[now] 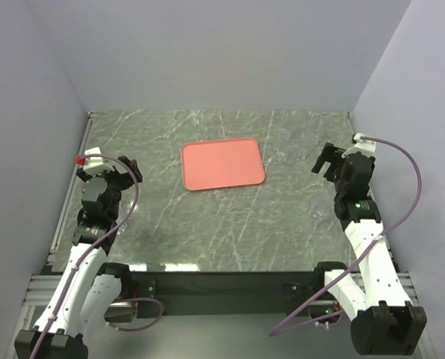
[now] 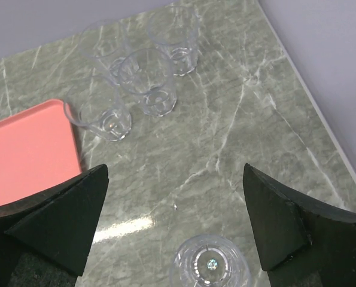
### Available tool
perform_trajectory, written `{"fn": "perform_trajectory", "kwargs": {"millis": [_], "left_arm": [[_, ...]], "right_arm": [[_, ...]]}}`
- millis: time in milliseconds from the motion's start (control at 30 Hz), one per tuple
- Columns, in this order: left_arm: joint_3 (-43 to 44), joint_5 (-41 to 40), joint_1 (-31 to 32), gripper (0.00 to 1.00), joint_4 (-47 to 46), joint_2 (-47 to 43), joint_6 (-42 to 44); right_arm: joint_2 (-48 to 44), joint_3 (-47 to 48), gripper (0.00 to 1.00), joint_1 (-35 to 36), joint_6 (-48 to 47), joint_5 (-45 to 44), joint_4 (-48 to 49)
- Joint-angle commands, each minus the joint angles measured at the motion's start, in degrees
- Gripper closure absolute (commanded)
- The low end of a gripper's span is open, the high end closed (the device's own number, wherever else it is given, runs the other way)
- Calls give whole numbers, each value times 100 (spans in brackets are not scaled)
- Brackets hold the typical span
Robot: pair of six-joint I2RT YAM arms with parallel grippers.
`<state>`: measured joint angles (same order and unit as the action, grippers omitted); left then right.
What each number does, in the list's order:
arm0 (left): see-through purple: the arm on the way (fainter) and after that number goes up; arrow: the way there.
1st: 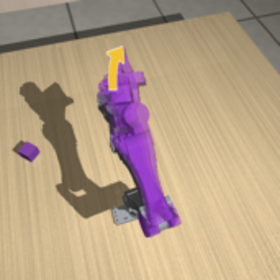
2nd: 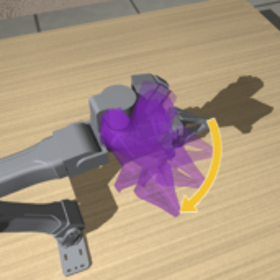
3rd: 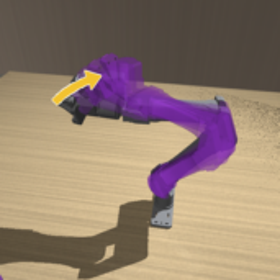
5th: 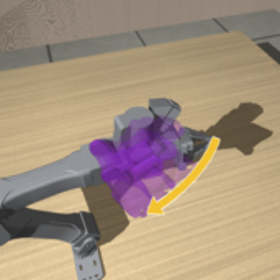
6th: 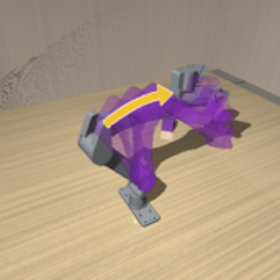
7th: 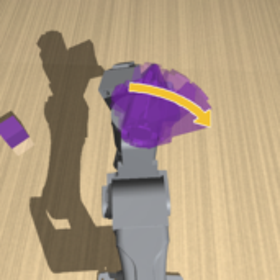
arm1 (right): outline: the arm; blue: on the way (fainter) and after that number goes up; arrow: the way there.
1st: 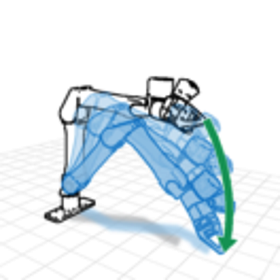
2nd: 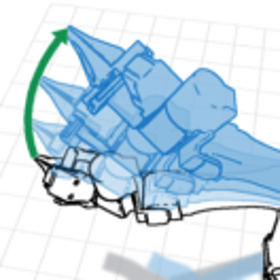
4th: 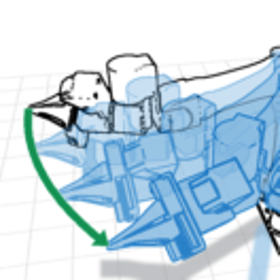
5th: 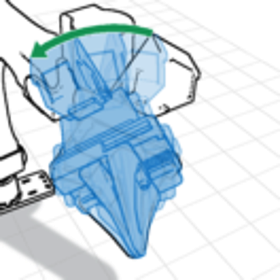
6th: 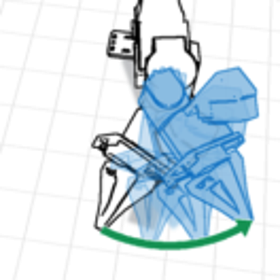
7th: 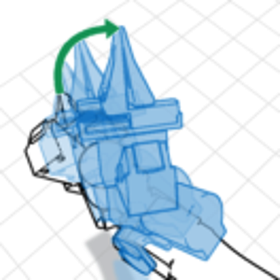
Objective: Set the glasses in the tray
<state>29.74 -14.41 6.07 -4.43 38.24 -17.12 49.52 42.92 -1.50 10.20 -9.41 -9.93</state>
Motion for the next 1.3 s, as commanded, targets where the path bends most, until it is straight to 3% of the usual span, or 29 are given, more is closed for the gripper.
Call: {"fn": "perform_trajectory", "kwargs": {"millis": [0, 67, 100, 233, 400, 533, 1067, 1267], "left_arm": [[322, 79, 44, 1, 82, -27, -194], [506, 44, 44, 1, 442, 43, -466], [672, 1, 44, 1, 930, 61, -676], [963, -44, 35, 1, 1523, 43, -1134], [1209, 70, 0, 1, 2200, -176, -1565], [1289, 193, -44, 1, 2578, -194, -2065], [1605, 1, -501, 3, 3439, 614, -2919], [1684, -254, -598, 14, 3606, 1149, -3209]], "right_arm": [[-144, 129, 0, -8, -105, 289, 132], [-205, 156, 0, -17, -587, 745, 167], [-258, 147, 0, -9, -998, 1496, 141], [-294, -2, 0, -17, -2036, 3171, -52], [-66, -3, 0, -8, -2566, 3472, -605], [155, 243, 0, -8, -3102, 4218, -1334], [-531, -3, 0, -26, -3392, 4202, -1309], [-504, -11, 0, -26, -3419, 4166, -1309]]}}
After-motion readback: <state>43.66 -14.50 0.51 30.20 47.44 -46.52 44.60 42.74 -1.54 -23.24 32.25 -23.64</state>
